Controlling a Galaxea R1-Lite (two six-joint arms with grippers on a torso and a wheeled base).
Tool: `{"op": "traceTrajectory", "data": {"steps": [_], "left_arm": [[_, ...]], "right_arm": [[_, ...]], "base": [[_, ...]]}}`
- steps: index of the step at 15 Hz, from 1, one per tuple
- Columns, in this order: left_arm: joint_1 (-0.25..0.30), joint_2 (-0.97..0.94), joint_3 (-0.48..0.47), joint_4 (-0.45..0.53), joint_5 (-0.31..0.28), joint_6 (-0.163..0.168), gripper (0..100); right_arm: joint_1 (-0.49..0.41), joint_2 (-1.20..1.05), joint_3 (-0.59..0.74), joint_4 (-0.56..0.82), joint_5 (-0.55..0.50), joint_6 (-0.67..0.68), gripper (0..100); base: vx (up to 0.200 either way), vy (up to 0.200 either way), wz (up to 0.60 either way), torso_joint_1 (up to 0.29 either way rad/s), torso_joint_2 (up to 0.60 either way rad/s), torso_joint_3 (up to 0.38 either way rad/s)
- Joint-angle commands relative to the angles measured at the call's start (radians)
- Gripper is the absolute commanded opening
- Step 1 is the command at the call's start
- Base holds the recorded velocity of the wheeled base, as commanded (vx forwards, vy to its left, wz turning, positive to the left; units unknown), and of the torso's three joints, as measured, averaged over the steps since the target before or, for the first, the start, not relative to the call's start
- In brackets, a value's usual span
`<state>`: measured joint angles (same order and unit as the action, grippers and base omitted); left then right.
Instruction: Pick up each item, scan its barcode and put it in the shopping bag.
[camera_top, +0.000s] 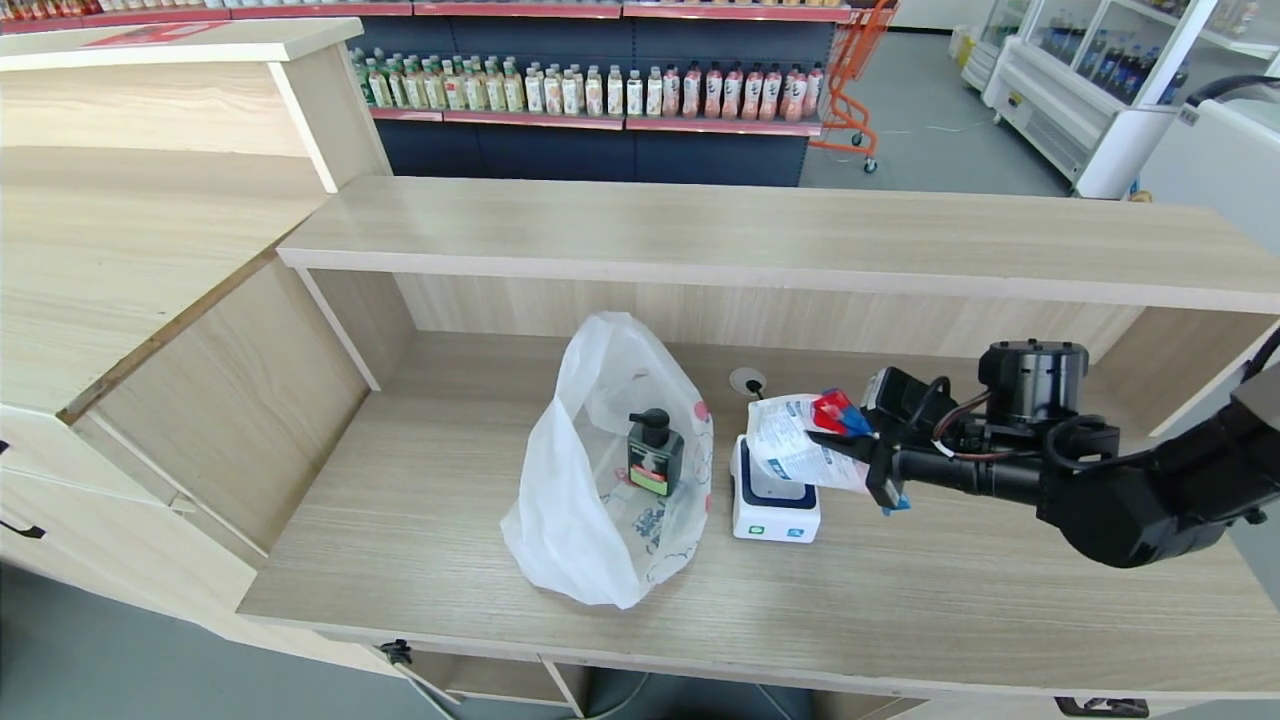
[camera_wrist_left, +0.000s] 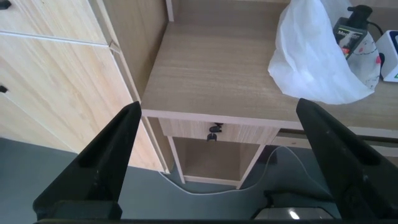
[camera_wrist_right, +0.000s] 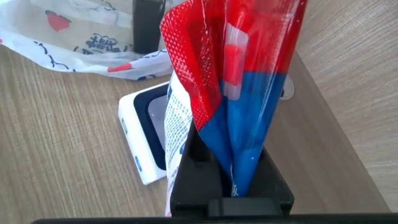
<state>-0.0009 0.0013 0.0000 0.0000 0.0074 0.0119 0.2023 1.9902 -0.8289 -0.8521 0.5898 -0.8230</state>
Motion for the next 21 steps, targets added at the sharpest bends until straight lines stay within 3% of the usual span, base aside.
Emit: {"op": "traceTrajectory", "data": {"steps": [1, 6, 8, 13, 16, 19, 21], "left_arm": [[0.001, 0.0, 0.0, 0.0, 0.0, 0.0, 100], [0.001, 0.0, 0.0, 0.0, 0.0, 0.0, 100], [0.001, 0.0, 0.0, 0.0, 0.0, 0.0, 100], [-0.001, 0.0, 0.0, 0.0, 0.0, 0.002, 100], [0.001, -0.001, 0.0, 0.0, 0.0, 0.002, 100], [0.001, 0.0, 0.0, 0.0, 0.0, 0.002, 100], [-0.001, 0.0, 0.0, 0.0, 0.0, -0.004, 100]], "right_arm": [[0.008, 0.047, -0.015, -0.019, -0.001, 0.002, 0], [0.011, 0.068, -0.025, -0.044, -0.001, 0.01, 0], [0.009, 0.038, -0.022, -0.045, -0.002, 0.079, 0], [0.003, -0.214, 0.028, 0.004, -0.027, 0.542, 0], [0.012, -0.389, 0.045, 0.235, -0.073, 0.78, 0], [0.085, -0.508, 0.025, 0.423, -0.074, 1.033, 0], [0.141, -0.541, 0.019, 0.51, -0.076, 1.134, 0]], "base": [[0.0, 0.0, 0.0, 0.0, 0.0, 0.0], [0.0, 0.0, 0.0, 0.0, 0.0, 0.0], [0.0, 0.0, 0.0, 0.0, 0.0, 0.0], [0.0, 0.0, 0.0, 0.0, 0.0, 0.0], [0.0, 0.133, 0.0, 0.002, 0.0, 0.002], [0.0, 0.2, 0.0, 0.003, 0.0, -0.002], [0.0, 0.0, 0.0, 0.0, 0.0, 0.0]]}}
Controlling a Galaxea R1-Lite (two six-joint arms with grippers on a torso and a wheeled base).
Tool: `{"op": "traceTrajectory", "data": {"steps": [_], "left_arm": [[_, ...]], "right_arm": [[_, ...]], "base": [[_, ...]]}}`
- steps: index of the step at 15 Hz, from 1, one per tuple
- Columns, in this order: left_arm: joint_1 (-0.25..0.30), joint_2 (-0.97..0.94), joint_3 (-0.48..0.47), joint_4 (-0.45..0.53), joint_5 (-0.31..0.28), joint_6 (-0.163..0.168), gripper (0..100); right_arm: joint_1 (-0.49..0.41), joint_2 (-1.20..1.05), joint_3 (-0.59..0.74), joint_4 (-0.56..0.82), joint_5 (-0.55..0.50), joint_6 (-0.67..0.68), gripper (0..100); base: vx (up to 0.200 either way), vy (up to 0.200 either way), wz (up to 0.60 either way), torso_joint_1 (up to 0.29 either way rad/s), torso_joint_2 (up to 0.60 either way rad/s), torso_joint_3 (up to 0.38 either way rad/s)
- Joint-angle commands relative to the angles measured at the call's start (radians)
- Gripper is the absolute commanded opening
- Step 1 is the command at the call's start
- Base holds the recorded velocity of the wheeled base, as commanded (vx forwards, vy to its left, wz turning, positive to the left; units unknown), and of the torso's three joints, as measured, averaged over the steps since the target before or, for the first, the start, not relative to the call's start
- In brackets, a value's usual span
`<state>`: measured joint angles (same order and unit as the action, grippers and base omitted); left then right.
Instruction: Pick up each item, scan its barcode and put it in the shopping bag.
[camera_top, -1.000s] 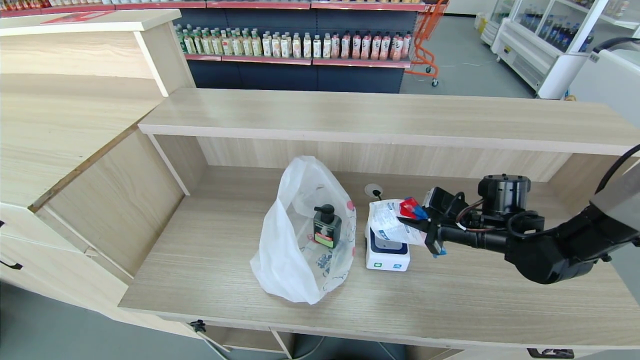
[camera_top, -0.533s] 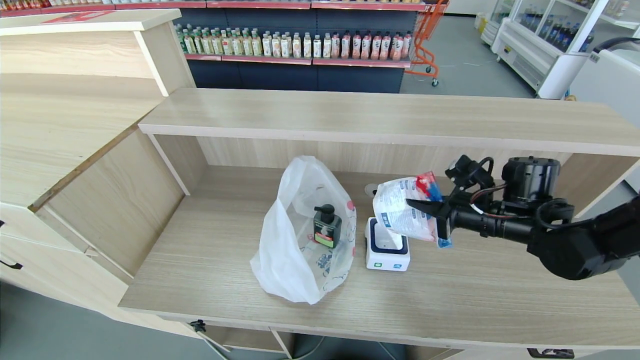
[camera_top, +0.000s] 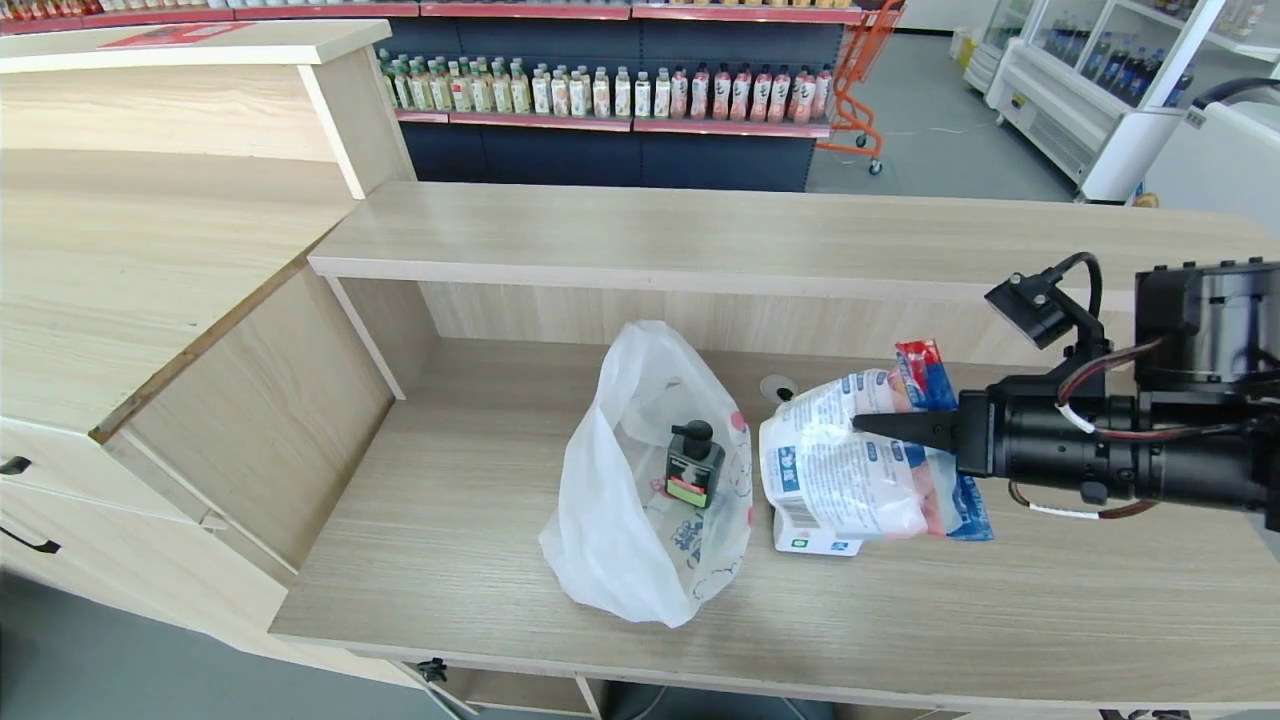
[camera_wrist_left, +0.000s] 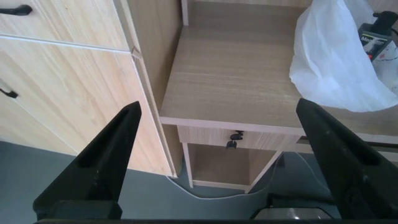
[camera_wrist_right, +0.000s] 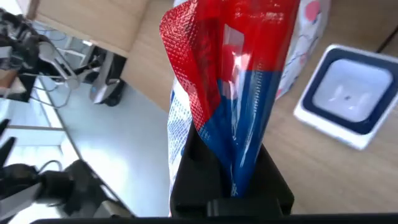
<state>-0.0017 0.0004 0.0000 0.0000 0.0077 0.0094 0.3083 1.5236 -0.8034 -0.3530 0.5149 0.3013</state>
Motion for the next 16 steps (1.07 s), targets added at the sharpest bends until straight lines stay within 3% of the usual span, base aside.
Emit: {"op": "traceTrajectory", "data": {"steps": [1, 5, 11, 16], "left_arm": [[0.0, 0.001, 0.0, 0.0, 0.0, -0.002, 100], [0.002, 0.001, 0.0, 0.0, 0.0, -0.003, 100], [0.0, 0.001, 0.0, 0.0, 0.0, -0.002, 100], [0.002, 0.001, 0.0, 0.0, 0.0, -0.002, 100]], "right_arm": [[0.058, -0.08, -0.003, 0.06, -0.004, 0.052, 0], [0.095, 0.012, -0.003, 0.088, -0.102, 0.17, 0], [0.133, 0.19, -0.013, 0.081, -0.19, 0.171, 0], [0.175, 0.34, -0.122, 0.08, -0.276, 0.174, 0]], "base": [[0.0, 0.0, 0.0, 0.0, 0.0, 0.0], [0.0, 0.0, 0.0, 0.0, 0.0, 0.0], [0.0, 0.0, 0.0, 0.0, 0.0, 0.0], [0.0, 0.0, 0.0, 0.0, 0.0, 0.0]]}}
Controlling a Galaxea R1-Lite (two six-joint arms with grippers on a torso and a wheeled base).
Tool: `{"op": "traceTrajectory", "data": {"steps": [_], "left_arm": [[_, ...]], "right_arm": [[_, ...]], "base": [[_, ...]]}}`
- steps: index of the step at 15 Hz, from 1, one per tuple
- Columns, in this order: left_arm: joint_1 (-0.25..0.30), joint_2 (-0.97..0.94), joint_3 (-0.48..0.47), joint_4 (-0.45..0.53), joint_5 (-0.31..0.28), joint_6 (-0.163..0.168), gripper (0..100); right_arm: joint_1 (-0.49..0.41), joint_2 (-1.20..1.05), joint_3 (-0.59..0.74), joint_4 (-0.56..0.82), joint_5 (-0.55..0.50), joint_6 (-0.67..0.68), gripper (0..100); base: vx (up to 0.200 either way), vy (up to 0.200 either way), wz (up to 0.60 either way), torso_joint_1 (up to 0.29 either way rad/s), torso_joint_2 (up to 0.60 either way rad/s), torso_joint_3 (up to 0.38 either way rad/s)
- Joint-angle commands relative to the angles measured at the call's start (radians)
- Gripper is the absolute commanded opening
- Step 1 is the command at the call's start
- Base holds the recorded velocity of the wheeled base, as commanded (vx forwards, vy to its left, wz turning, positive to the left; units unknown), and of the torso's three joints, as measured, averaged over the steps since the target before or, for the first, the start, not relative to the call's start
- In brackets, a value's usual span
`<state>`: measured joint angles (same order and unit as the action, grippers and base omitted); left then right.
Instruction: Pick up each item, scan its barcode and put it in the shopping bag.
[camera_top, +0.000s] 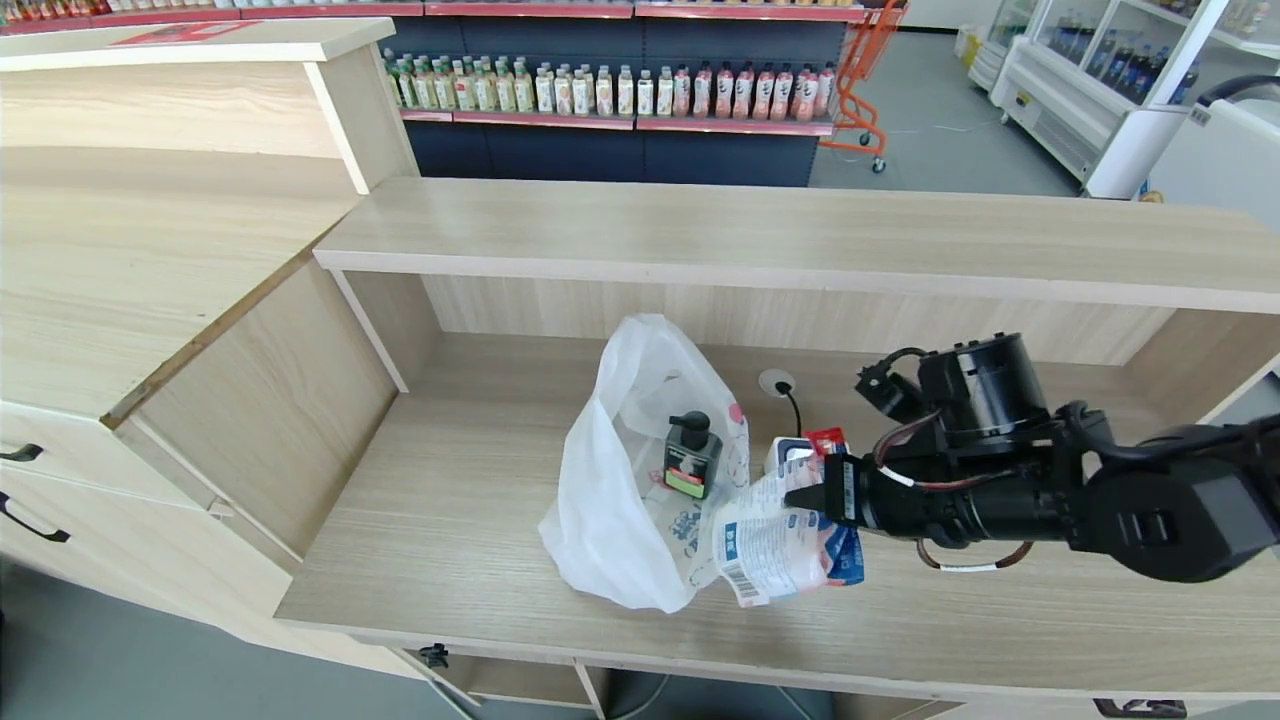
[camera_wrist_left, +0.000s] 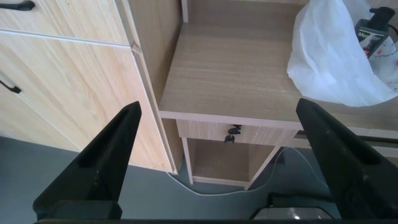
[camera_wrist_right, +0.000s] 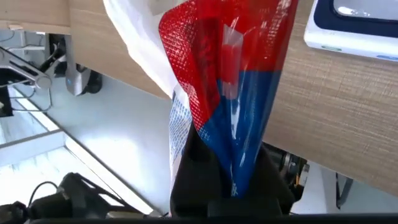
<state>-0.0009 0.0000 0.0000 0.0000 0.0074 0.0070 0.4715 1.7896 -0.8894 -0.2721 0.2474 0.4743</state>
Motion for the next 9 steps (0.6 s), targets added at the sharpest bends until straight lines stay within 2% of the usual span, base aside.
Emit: {"op": "traceTrajectory", "data": {"steps": [1, 5, 9], "left_arm": [[0.001, 0.002, 0.0, 0.0, 0.0, -0.001, 100], [-0.001, 0.002, 0.0, 0.0, 0.0, 0.001, 100], [-0.001, 0.002, 0.0, 0.0, 0.0, 0.001, 100]], "right_arm": [[0.021, 0.096, -0.057, -0.001, -0.022, 0.001, 0], [0.061, 0.172, -0.125, -0.033, -0.103, 0.007, 0], [0.087, 0.221, -0.149, -0.065, -0.109, 0.007, 0]], "base": [[0.0, 0.0, 0.0, 0.0, 0.0, 0.0], [0.0, 0.0, 0.0, 0.0, 0.0, 0.0], [0.0, 0.0, 0.0, 0.0, 0.0, 0.0]]}}
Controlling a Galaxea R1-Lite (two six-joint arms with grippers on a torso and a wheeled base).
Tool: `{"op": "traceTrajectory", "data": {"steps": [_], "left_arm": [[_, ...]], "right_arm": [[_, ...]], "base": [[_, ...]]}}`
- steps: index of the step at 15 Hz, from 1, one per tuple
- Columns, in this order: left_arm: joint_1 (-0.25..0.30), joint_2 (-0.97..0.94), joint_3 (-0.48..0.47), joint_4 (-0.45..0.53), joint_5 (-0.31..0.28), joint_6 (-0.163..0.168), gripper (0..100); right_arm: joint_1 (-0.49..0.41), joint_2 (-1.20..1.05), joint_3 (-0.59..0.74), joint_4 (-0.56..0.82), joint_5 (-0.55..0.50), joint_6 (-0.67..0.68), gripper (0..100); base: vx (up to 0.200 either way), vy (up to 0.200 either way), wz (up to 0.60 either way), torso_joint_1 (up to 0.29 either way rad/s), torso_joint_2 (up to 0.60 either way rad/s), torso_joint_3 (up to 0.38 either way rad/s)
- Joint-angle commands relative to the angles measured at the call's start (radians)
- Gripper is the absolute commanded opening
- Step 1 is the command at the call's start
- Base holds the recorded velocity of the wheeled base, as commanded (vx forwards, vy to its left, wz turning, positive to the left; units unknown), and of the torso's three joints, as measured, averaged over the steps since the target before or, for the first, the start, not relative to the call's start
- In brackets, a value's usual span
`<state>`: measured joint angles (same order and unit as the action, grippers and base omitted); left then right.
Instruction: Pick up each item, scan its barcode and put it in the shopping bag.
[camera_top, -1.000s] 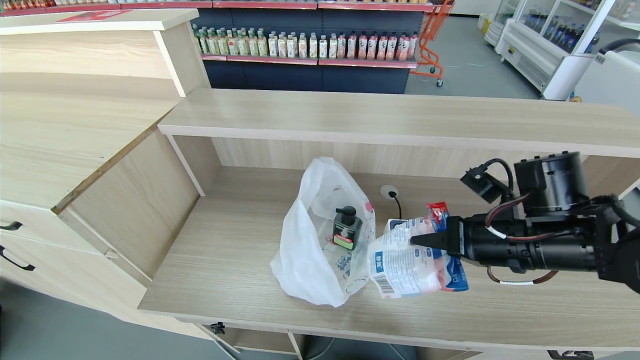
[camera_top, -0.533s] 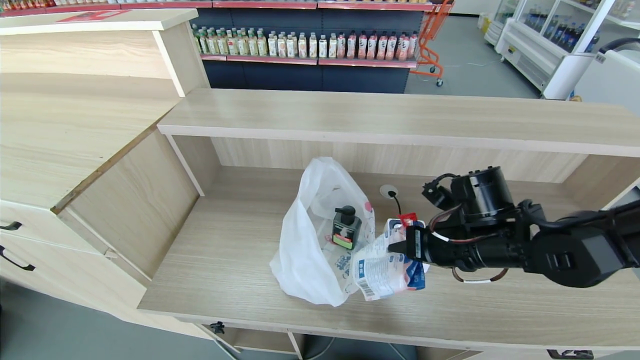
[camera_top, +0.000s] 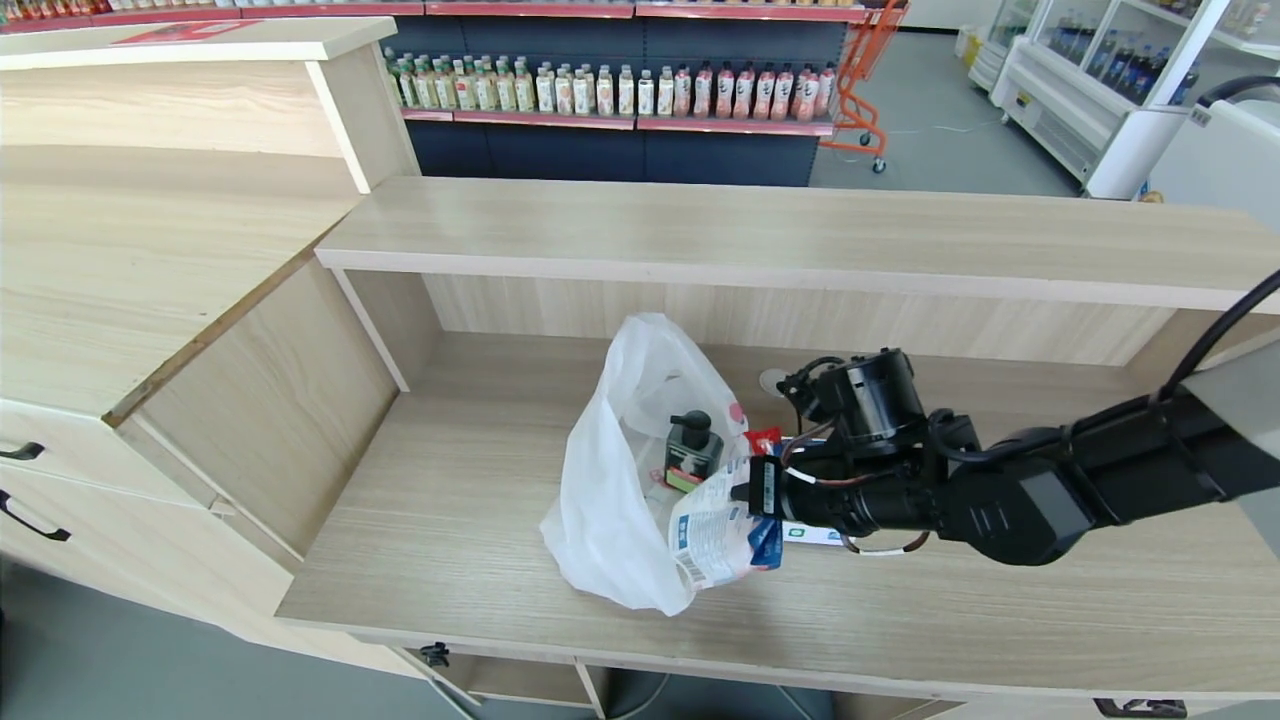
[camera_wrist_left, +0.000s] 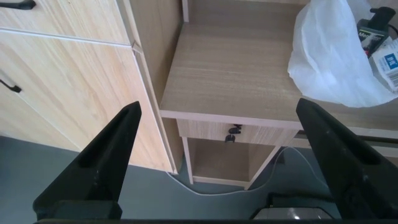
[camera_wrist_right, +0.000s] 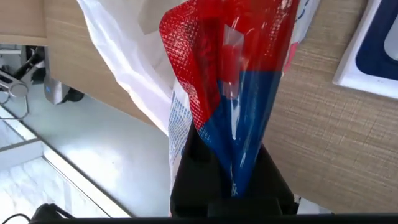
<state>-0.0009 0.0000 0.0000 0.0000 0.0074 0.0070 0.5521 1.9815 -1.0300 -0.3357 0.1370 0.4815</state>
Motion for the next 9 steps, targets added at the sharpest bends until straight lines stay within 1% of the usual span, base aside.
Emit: {"op": "traceTrajectory", "data": {"steps": [1, 4, 9], "left_arm": [[-0.001, 0.002, 0.0, 0.0, 0.0, 0.001, 100], [-0.001, 0.002, 0.0, 0.0, 0.0, -0.001, 100], [0.001, 0.002, 0.0, 0.0, 0.0, -0.001, 100]], "right_arm": [[0.008, 0.039, -0.01, -0.012, -0.004, -0.001, 0], [0.009, 0.062, -0.01, -0.069, -0.02, -0.02, 0], [0.011, 0.088, -0.035, -0.1, -0.025, -0.037, 0]], "base": [[0.0, 0.0, 0.0, 0.0, 0.0, 0.0], [0.0, 0.0, 0.0, 0.0, 0.0, 0.0], [0.0, 0.0, 0.0, 0.0, 0.0, 0.0]]}}
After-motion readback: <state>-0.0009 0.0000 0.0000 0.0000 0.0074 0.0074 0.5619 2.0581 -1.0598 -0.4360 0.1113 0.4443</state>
